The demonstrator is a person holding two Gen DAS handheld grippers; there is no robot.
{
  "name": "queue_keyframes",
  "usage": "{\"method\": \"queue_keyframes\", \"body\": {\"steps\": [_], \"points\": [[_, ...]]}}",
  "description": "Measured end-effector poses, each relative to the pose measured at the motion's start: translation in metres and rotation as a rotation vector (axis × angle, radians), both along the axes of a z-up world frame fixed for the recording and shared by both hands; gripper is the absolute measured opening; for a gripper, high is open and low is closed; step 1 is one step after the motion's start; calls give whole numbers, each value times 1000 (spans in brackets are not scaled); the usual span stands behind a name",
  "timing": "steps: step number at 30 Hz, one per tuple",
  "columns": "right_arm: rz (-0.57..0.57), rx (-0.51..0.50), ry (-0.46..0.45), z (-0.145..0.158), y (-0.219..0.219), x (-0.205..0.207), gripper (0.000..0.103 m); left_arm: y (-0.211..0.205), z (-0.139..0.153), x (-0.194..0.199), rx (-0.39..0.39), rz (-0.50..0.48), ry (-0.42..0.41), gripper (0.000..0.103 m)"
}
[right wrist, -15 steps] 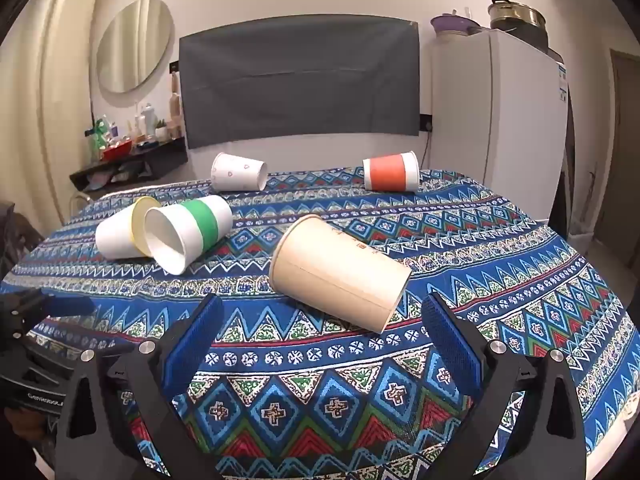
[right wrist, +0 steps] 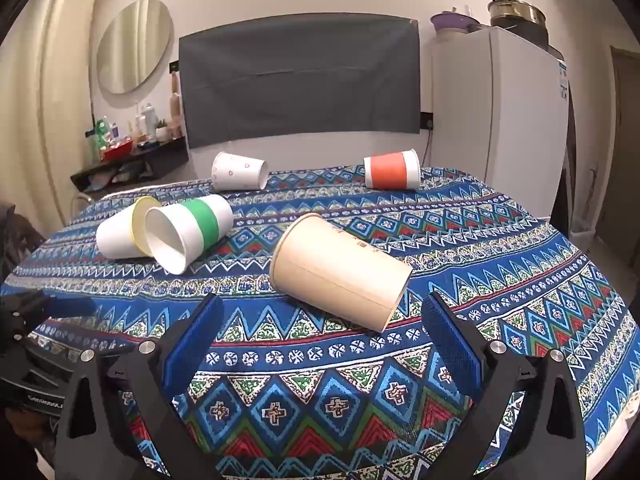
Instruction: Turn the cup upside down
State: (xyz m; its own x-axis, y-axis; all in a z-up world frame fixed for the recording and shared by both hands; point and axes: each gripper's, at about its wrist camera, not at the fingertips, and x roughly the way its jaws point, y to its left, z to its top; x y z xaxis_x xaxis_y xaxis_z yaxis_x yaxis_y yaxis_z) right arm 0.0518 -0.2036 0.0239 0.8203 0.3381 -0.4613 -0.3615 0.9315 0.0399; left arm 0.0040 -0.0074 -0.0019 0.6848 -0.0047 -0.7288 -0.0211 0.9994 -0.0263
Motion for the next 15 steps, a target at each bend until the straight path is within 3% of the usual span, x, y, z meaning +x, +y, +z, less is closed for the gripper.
{"method": "queue_keyframes", "body": {"steps": [15], "points": [[9,8,16,-2,-1,2,95,1,2,-6,-8,-9,-17,97]]}}
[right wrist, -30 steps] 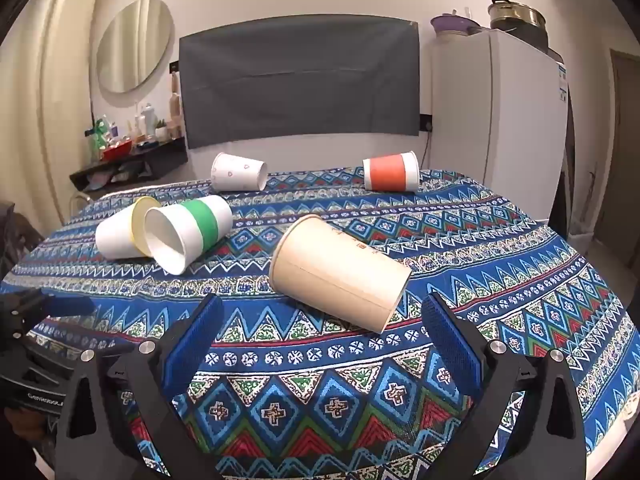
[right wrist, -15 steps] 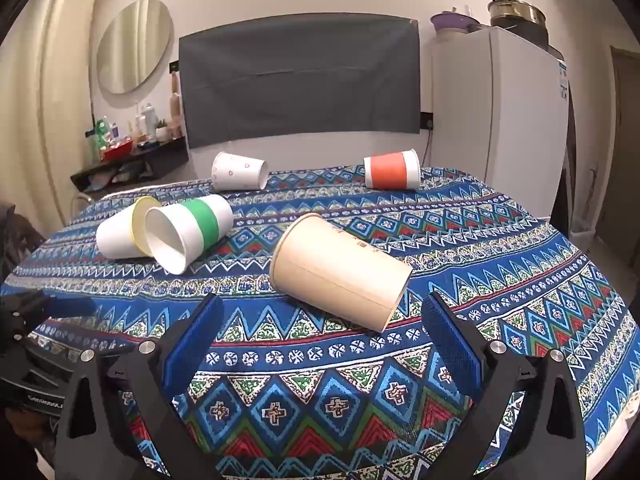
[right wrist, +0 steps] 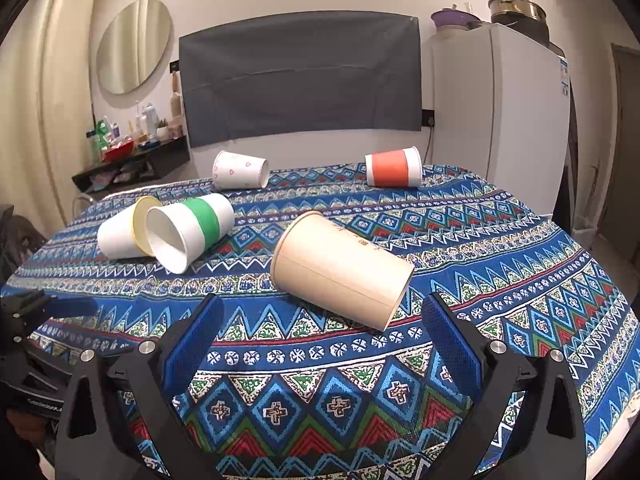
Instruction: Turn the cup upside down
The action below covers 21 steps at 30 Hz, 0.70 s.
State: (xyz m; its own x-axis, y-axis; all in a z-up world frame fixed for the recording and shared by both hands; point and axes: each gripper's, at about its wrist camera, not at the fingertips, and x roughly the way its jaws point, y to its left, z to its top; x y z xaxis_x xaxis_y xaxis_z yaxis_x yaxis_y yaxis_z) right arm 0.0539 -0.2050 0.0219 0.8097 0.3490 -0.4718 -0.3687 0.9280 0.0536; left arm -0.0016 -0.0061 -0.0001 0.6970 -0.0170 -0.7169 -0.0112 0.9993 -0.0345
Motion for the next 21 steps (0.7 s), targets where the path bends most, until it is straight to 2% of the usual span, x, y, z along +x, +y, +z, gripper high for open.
{"method": "queue_keyframes", "body": {"steps": [21], "points": [[3,9,9,-1,-1,1,95,-1,0,2,0,-4,9,97]]}}
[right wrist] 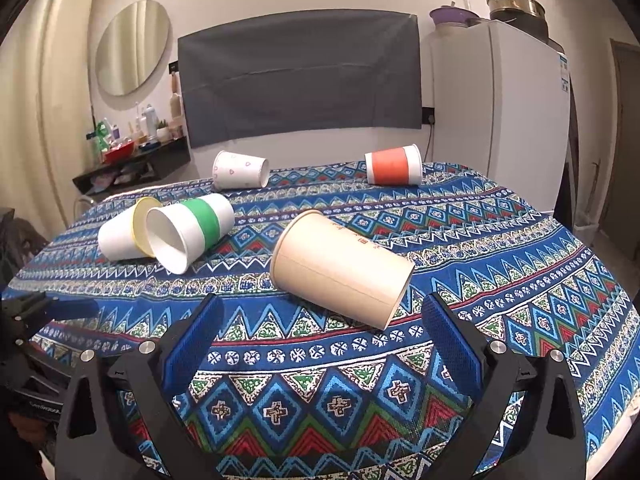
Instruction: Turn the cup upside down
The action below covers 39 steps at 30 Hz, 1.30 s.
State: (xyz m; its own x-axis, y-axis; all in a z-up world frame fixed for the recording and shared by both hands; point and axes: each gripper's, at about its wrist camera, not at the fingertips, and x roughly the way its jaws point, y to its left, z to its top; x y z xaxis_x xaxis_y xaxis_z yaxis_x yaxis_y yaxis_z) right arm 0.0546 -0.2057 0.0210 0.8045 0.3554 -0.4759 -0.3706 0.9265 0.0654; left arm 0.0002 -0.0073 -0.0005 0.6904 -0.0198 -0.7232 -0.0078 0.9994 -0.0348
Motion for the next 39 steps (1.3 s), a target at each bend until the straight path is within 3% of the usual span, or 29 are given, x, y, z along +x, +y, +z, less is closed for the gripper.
{"method": "queue_keyframes", "body": {"steps": [39], "points": [[1,1,24,-3,2,4,95,-2,0,-2,9,5,2,97]]}}
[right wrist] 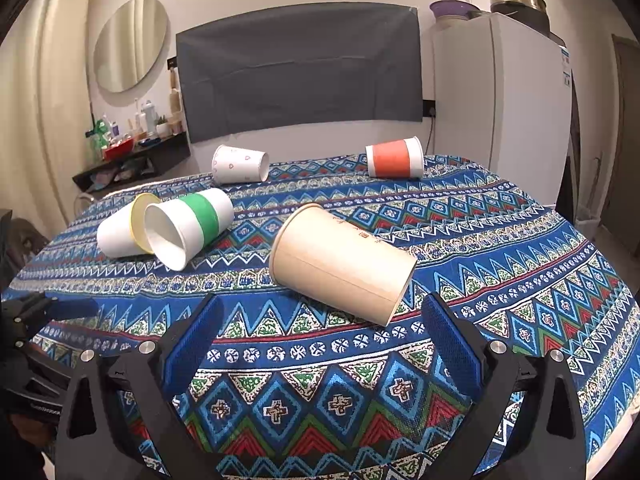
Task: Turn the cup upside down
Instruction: 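Move the left tool to the green-banded white cup and close on its rim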
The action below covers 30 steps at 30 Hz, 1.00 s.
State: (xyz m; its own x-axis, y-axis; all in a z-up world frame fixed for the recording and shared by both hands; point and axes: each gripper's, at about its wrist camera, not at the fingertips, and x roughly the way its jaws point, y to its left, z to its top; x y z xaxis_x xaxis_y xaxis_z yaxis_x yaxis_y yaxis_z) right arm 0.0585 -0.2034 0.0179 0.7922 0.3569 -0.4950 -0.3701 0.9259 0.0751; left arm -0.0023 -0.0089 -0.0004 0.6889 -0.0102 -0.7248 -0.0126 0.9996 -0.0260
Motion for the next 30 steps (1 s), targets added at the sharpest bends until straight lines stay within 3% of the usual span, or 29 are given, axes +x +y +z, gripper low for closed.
{"method": "queue_keyframes", "body": {"steps": [10,16,21,30], "points": [[-33,-13,-7,1,-1,-1,95,2,1,9,30,17,28,97],[-19,-32,-3,2,2,0,95,-6,16,12,123,-14,-9,97],[0,9,35,4,-1,9,95,-11,27,25,225,-32,-20,97],[14,-8,32,10,3,19,95,-12,37,42,317,-68,-9,97]]}}
